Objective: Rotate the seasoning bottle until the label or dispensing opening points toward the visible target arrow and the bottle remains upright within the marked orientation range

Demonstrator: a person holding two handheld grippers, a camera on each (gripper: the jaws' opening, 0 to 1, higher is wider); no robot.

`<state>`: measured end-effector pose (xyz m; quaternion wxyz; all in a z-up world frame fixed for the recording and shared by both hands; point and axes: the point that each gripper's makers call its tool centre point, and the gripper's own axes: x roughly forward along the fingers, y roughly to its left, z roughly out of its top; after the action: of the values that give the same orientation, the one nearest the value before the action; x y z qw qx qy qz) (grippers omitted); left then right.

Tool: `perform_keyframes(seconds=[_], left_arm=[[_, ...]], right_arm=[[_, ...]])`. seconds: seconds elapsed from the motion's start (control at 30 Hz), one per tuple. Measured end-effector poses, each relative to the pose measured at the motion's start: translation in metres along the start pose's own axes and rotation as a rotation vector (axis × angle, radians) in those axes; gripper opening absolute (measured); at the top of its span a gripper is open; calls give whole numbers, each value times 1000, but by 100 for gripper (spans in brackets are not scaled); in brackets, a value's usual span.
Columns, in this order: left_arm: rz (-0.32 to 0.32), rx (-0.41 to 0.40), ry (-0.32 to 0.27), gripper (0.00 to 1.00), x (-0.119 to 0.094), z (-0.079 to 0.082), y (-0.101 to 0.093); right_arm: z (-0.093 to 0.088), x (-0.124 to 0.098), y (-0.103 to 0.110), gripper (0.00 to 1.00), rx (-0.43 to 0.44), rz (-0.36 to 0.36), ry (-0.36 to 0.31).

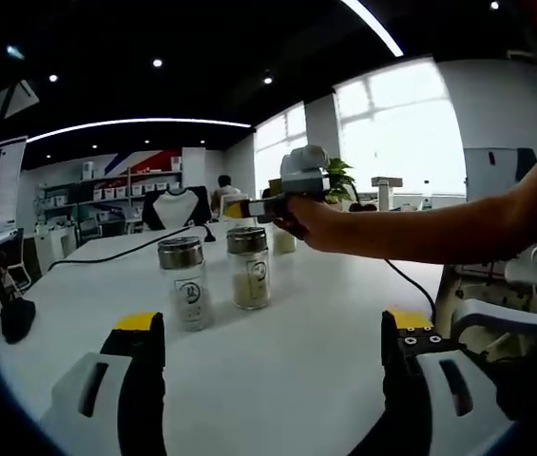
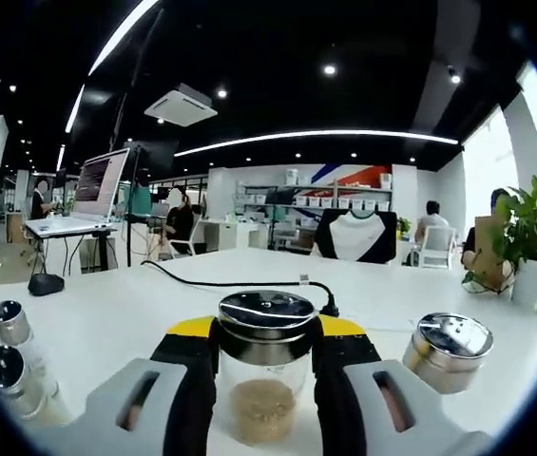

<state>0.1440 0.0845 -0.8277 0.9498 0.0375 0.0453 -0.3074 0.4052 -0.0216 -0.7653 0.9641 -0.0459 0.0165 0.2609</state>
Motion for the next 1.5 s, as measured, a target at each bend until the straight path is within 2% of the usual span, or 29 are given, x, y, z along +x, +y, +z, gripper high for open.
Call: perform_keyframes(seconds=[0.2,0.3,0.4,0.67,0.8,0.93,1.03,1.1,1.17,1.3,1.37,1.5], left_arm=[[-1,-3,-4,100,1,1,-1],[-4,-11,-12,100,1,2,-1],[-18,-12,-7,99,3,0,-7],[-40,-24,-19,99,6,1,-17],[-39,-28,-17,98,6,0,-18],[-40,-27,-21,96,6,1,-18],[-24,-29,-23,90,6,0,-15],[-24,-39,-22,89,5,-1,-14],[-31,-30,-19,83,4,-3,-15],[-25,-47,-40,81,4,0,-15],[-30,-51,-48,78,3,1,-16],[-23,-51,-56,77,3,2,-16]], right_arm=[[11,-16,3,36,8,28,-34],[16,-32,4,36,61,39,-62],[19,-49,9,36,74,68,-76],[18,-81,23,36,39,113,-79],[19,-95,33,36,-19,118,-83],[20,-108,39,36,24,129,-93],[18,-116,43,36,35,127,-91],[17,-124,48,36,33,133,-94],[16,-132,55,36,30,143,-97],[16,-146,77,36,17,203,-100],[18,-152,85,36,30,221,-107],[22,-162,106,36,43,291,-115]])
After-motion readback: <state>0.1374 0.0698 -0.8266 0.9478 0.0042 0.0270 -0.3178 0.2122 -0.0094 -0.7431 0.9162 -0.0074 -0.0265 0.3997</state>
